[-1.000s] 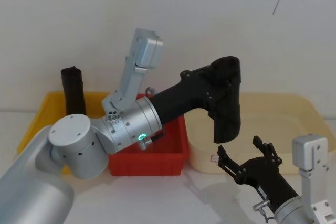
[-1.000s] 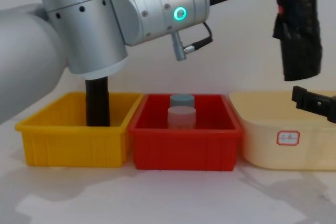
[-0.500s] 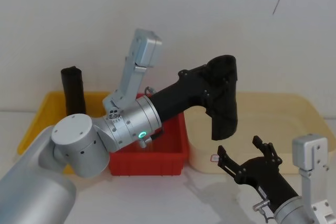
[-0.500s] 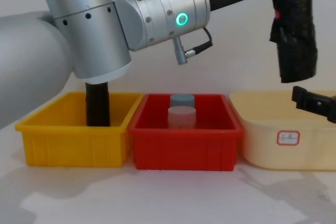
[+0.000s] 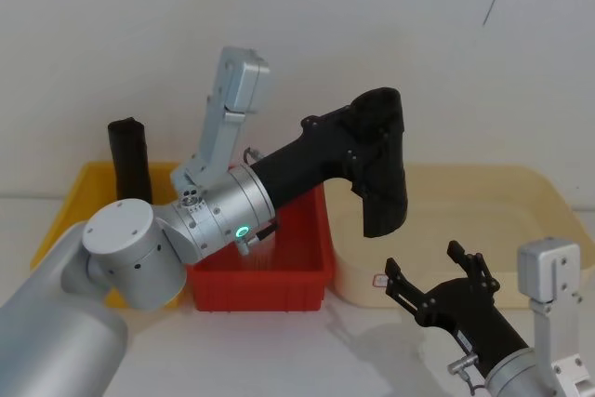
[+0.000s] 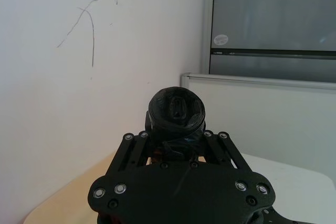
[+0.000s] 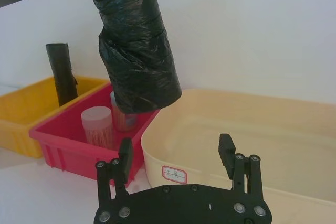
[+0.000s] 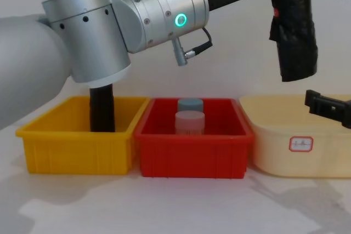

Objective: Pick up the garbage bag with the one hand and transfer it to the other hand.

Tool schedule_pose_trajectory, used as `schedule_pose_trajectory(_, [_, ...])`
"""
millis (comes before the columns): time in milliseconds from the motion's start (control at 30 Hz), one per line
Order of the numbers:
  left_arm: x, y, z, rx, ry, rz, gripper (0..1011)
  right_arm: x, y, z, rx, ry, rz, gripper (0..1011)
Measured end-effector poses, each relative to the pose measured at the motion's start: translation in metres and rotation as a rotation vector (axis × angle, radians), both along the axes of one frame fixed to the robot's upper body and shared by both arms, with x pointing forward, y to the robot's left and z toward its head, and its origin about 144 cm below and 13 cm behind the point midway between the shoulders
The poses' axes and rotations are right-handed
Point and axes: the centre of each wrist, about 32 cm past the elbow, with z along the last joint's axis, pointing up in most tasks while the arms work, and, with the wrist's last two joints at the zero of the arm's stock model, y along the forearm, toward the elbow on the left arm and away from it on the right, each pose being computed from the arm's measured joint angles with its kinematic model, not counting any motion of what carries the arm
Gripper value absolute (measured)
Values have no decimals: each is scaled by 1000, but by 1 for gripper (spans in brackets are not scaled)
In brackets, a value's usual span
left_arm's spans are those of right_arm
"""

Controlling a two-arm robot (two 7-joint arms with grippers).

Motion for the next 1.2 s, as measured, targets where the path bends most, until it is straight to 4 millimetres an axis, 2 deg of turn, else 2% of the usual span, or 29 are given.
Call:
schedule_pose_trajectory(733, [3, 3, 0, -7, -3, 10, 375, 6, 2, 12, -75, -83, 64, 1000])
schedule_pose_trajectory(1200, [3, 4, 0, -8, -4, 11, 375, 20, 4, 7, -70, -108, 74, 999])
